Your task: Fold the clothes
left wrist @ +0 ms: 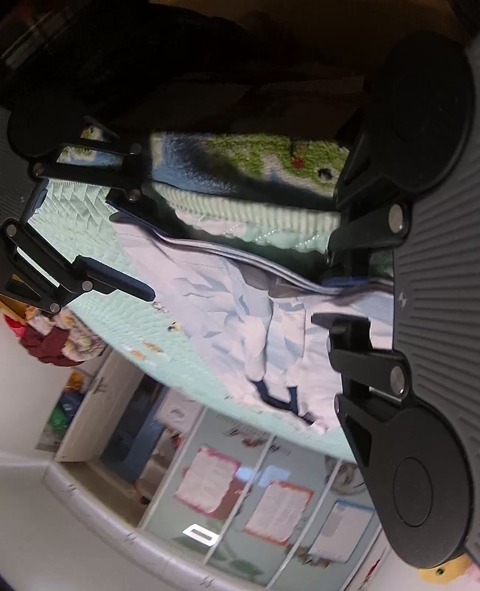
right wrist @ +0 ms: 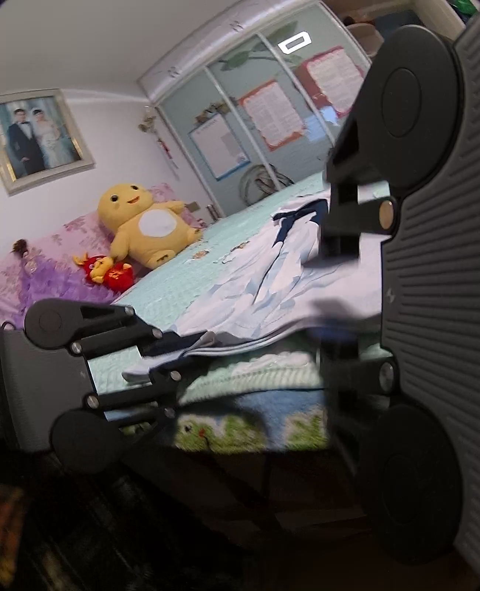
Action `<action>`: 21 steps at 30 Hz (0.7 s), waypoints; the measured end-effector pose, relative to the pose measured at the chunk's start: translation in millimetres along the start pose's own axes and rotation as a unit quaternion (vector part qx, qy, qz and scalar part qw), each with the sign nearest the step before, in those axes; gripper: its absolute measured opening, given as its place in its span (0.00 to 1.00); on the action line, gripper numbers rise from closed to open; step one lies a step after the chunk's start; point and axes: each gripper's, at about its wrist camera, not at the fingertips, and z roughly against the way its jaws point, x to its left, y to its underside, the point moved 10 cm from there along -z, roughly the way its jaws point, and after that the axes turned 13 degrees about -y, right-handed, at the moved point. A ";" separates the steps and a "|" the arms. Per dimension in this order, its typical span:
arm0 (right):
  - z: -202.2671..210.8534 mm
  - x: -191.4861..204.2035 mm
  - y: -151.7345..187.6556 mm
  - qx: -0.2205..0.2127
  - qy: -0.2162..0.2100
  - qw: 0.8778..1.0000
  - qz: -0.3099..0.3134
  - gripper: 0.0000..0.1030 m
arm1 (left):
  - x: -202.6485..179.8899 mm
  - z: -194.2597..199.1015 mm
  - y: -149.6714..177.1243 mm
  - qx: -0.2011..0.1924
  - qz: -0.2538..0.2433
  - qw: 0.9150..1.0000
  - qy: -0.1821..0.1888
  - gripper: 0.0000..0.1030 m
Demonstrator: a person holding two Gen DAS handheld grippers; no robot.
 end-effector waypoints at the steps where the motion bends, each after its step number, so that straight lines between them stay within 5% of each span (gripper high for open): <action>1: 1.3 0.3 2.2 -0.005 -0.001 1.000 0.003 0.38 | 1.3 0.8 1.3 -0.008 -0.002 1.000 -0.005 0.29; 8: 9.8 -5.4 13.4 -0.025 0.001 0.999 0.025 0.38 | 18.3 4.8 12.2 -0.033 0.015 0.999 -0.022 0.59; 16: 3.1 -5.4 4.8 -0.045 0.000 0.998 0.040 0.38 | 16.4 0.5 5.7 -0.037 0.014 0.999 0.007 0.59; 21: -0.2 -6.4 -0.6 -0.039 -0.010 0.999 0.035 0.35 | 14.1 0.9 4.0 -0.036 0.011 0.999 0.030 0.47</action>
